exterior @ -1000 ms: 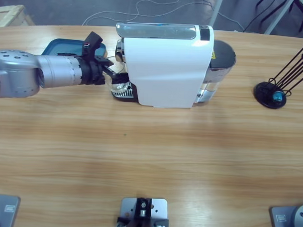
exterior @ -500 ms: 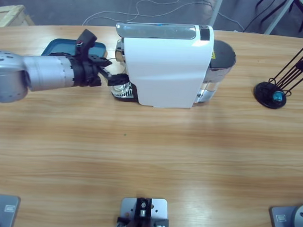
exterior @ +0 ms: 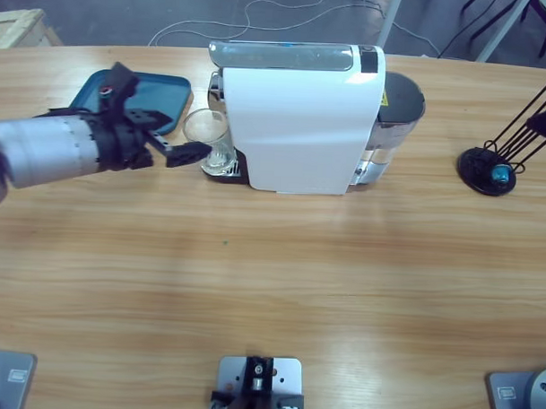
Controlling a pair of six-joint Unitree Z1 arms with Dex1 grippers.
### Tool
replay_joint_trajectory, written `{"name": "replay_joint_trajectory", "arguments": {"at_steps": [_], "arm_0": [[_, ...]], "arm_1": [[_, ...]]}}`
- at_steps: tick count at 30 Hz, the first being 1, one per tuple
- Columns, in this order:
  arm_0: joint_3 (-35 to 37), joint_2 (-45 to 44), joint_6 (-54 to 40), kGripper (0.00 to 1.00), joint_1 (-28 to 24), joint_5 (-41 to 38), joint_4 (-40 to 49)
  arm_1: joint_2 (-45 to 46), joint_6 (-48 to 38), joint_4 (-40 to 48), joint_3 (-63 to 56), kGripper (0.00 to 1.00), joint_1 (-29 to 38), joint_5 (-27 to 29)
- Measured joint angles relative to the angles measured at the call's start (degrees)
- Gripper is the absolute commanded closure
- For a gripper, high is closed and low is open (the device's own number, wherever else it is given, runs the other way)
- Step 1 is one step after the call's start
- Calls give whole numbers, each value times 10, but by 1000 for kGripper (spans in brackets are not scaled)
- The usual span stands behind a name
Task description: Pour coffee
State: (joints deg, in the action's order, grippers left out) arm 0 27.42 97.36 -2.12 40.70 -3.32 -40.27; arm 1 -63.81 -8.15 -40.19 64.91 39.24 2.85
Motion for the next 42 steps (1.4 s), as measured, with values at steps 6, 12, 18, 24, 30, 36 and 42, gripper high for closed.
{"name": "replay_joint_trajectory", "arguments": {"at_steps": [6, 12, 18, 24, 30, 36, 42], "arm_0": [[-7, -159, 0, 32, 1, 12, 180], [72, -366, 1, 32, 1, 38, 488], [82, -391, 9, 33, 1, 47, 539], [81, -383, 12, 36, 1, 52, 536], [81, -383, 12, 35, 1, 54, 533], [81, -379, 12, 36, 1, 60, 532], [81, -379, 12, 36, 1, 61, 532]], "arm_1": [[-12, 0, -31, 52, 1000, 7, 1], [-185, 56, -146, 305, 1000, -5, 44], [-416, 72, -295, 587, 1000, -37, 1], [-523, 64, -328, 630, 1000, -40, -23], [-537, 53, -341, 637, 1000, -40, -23], [-537, 48, -342, 640, 1000, -35, -23], [-546, 45, -343, 640, 1000, -32, -19]]}}
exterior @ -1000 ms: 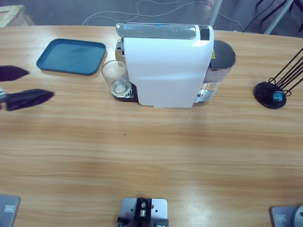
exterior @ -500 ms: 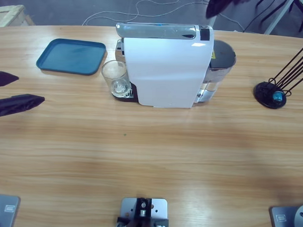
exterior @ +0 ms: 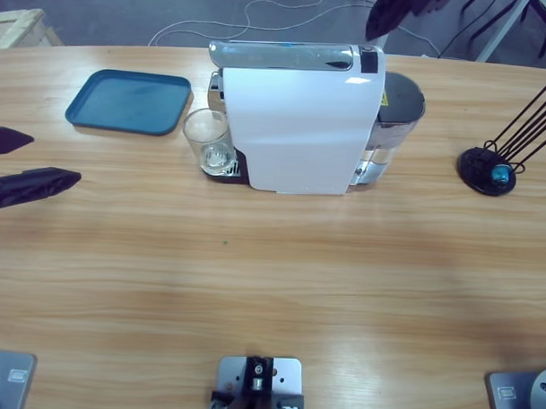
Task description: Pour coffee
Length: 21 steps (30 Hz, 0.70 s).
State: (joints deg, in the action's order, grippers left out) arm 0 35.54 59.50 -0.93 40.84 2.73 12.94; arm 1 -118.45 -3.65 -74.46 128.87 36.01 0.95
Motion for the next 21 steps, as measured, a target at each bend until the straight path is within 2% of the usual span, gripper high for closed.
{"name": "replay_joint_trajectory", "arguments": {"at_steps": [9, 19, 20, 21], "arm_0": [[0, 0, 0, 36, 0, 0, 0], [0, 0, 0, 35, 0, 0, 0], [0, 0, 0, 33, 0, 0, 0], [0, 0, 0, 27, 0, 0, 0]], "arm_1": [[-13, -12, 1, -6, 1000, 0, 14], [18, -29, 49, -73, 1000, 0, 21], [18, -29, 48, -71, 943, 0, 24], [18, -30, 45, -65, 452, 0, 29]]}}
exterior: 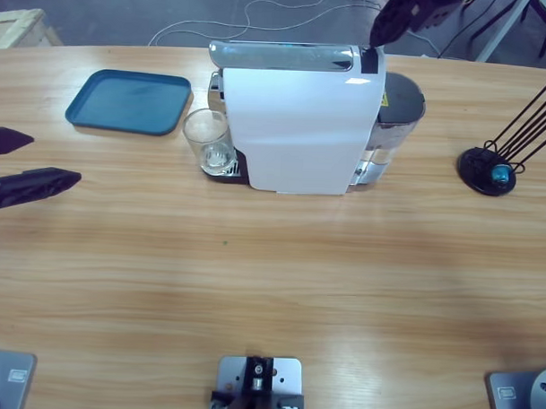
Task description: Pour coffee
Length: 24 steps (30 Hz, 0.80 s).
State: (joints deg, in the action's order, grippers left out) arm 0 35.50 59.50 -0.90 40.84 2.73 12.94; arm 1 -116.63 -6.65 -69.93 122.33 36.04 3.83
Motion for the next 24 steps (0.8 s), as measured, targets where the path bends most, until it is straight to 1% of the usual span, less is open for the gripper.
{"name": "replay_joint_trajectory", "arguments": {"at_steps": [1, 2, 6, 8, 13, 17, 23, 24], "arm_0": [[0, 0, 0, 19, 0, 0, 0], [0, 0, 0, 18, 0, 0, 0], [0, 0, 0, 18, 0, 2, 0], [0, 0, 0, 18, 0, 4, 0], [0, 0, 0, 18, 0, 4, -1], [0, 0, 0, 18, 0, 4, -1], [0, 1, 0, 18, 0, 4, -2], [0, 1, 0, 18, 0, 4, -2]], "arm_1": [[0, 0, -7, 11, 156, 0, 5], [0, 0, -16, 27, 6, 1, 7], [0, 0, -83, 139, 0, 2, 7], [0, 0, -109, 160, 0, 2, -4], [0, -1, -124, 151, 0, 13, -26], [0, -6, -124, 138, 0, 26, -27], [0, -14, -122, 106, 0, 30, -27], [0, -15, -121, 103, 110, 30, -26]]}}
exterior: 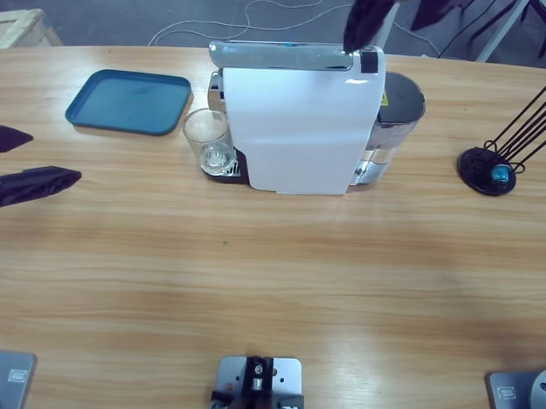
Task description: Pour coffee
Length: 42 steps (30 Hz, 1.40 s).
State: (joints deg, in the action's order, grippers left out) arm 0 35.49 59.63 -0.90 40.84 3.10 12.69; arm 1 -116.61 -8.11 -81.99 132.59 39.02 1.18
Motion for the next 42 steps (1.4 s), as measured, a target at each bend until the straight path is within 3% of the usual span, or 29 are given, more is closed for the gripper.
{"name": "replay_joint_trajectory", "arguments": {"at_steps": [1, 2, 3, 12, 42], "arm_0": [[0, 1, 0, 18, 0, 0, 0], [0, 1, 0, 18, 0, 0, 0], [0, 1, 0, 18, 0, 0, 0], [0, 1, 0, 18, 0, 0, 0], [0, 1, 0, 18, 0, 0, 0]], "arm_1": [[0, -1, 1, -3, 589, 0, 0], [0, -1, 1, -5, 941, 0, 0], [0, -1, 2, -7, 1000, 0, 1], [1, -4, 26, -4, 1000, 0, 76], [-23, -12, 37, 5, 1000, 17, 66]]}}
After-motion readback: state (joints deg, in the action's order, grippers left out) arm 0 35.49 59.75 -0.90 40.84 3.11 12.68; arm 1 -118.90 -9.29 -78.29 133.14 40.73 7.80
